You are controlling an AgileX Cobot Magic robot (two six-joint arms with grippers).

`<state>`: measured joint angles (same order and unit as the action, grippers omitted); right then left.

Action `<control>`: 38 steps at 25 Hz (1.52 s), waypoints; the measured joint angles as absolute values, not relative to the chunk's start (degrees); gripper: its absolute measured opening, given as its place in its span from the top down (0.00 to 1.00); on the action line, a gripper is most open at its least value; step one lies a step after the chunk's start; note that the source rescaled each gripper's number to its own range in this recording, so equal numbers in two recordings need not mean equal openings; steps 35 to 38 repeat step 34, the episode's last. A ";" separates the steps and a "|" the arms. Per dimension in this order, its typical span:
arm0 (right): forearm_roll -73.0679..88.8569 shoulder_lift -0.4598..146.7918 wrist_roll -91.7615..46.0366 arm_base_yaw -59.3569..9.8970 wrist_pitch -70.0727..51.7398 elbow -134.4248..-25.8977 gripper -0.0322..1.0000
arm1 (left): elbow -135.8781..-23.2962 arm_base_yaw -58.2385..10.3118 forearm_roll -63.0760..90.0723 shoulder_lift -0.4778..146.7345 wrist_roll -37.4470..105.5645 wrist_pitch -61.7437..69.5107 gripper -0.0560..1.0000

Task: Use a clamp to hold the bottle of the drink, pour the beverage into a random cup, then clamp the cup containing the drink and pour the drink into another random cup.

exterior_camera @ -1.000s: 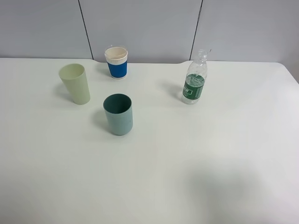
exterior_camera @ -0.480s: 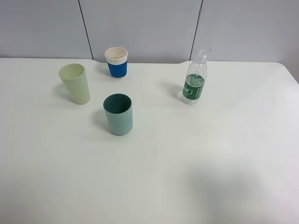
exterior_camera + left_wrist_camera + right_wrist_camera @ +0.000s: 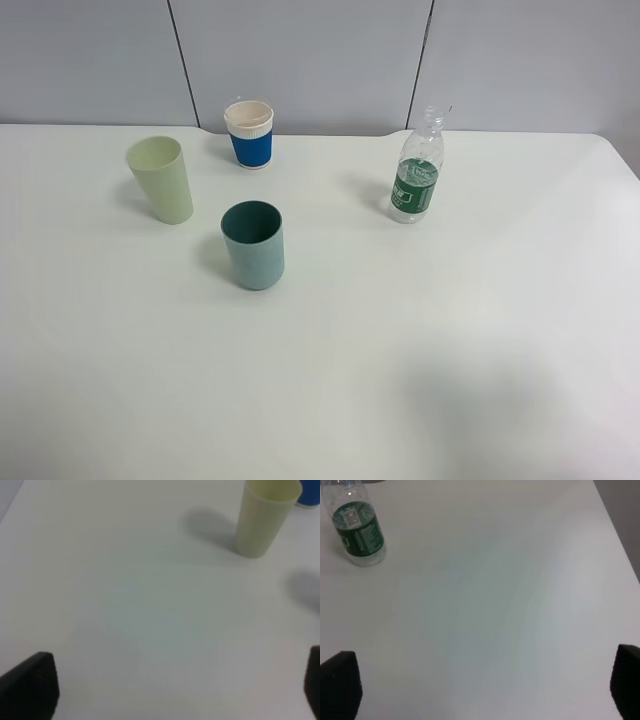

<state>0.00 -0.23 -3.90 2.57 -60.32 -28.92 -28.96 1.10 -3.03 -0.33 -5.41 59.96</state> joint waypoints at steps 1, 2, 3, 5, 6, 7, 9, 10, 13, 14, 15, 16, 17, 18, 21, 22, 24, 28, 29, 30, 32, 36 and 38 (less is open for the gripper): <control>0.00 -0.23 -3.90 2.57 -60.32 -28.92 0.00 | -28.96 1.10 -3.03 -0.33 -5.41 59.96 0.00; 0.00 -0.23 -3.90 2.57 -60.32 -28.92 0.00 | -28.96 1.10 -3.03 -0.33 -5.41 59.96 0.00; 0.00 -0.23 -3.90 2.57 -60.32 -28.92 0.00 | -28.96 1.10 -3.03 -0.33 -5.41 59.96 0.00; 0.00 -0.23 -3.90 2.57 -60.32 -28.92 0.00 | -28.96 1.10 -3.03 -0.33 -5.41 59.96 0.00; 0.00 -0.23 -3.90 2.57 -60.32 -28.92 0.00 | -28.96 1.10 -3.03 -0.33 -5.42 59.96 0.00; 0.00 -0.23 -3.90 2.57 -60.32 -28.92 0.00 | -28.96 1.10 -3.03 -0.33 -5.47 59.96 0.00; 0.00 -0.23 -3.90 2.57 -60.32 -28.92 0.00 | -28.96 1.10 -3.03 -0.33 -5.54 59.96 0.00; 0.00 -0.23 -3.90 2.57 -60.32 -28.92 0.00 | -28.96 1.10 -3.03 -0.33 -5.54 59.96 0.00; 0.00 -0.23 -3.90 2.57 -60.32 -28.92 0.00 | -28.96 1.10 -3.03 -0.33 -5.54 59.96 0.00; 0.00 -0.23 -3.90 2.57 -60.32 -28.92 0.00 | -28.96 1.10 -3.03 -0.33 -5.54 59.96 0.00; 0.00 -0.23 -3.90 2.57 -60.32 -28.92 0.00 | -28.96 1.10 -3.03 -0.33 -5.54 59.96 0.00; 0.00 -0.23 -3.90 2.57 -60.32 -28.92 0.00 | -28.96 1.10 -3.03 -0.33 -5.54 59.96 0.00; 0.00 -0.23 -3.90 2.57 -60.32 -28.92 0.00 | -28.96 1.10 -3.03 -0.33 -5.54 59.96 0.00; 0.00 -0.23 -3.90 2.57 -60.32 -28.92 0.00 | -28.96 1.10 -3.03 -0.33 -5.54 59.96 0.00; 0.00 -0.23 -3.90 2.57 -60.32 -28.92 0.00 | -28.96 1.10 -3.03 -0.33 -5.54 59.96 0.00; 0.00 -0.23 -3.90 2.57 -60.32 -28.92 0.00 | -28.96 1.10 -3.03 -0.33 -5.54 59.96 0.00; 0.00 -0.23 -3.90 2.57 -60.32 -28.92 0.00 | -28.96 1.10 -3.03 -0.33 -5.54 59.96 0.00; 0.00 -0.23 -3.90 2.57 -60.32 -28.92 0.00 | -28.96 1.10 -3.03 -0.33 -5.62 59.96 0.00; 0.00 -0.23 -3.90 2.57 -60.32 -28.92 0.00 | -28.96 1.10 -3.03 -0.33 -5.62 59.96 0.00; 0.00 -0.23 -3.90 2.57 -60.32 -28.92 0.00 | -28.96 1.10 -3.03 -0.33 -5.62 59.96 0.00; 0.00 -0.23 -3.90 2.57 -60.32 -28.92 0.00 | -28.96 1.10 -3.03 -0.33 -5.62 59.96 0.00; 0.00 -0.23 -3.90 2.57 -60.32 -28.92 0.00 | -28.96 1.10 -3.03 -0.33 -5.62 59.96 0.00; 0.00 -0.23 -3.90 2.57 -60.32 -28.92 0.00 | -28.96 1.10 -3.03 -0.33 -5.62 59.96 0.00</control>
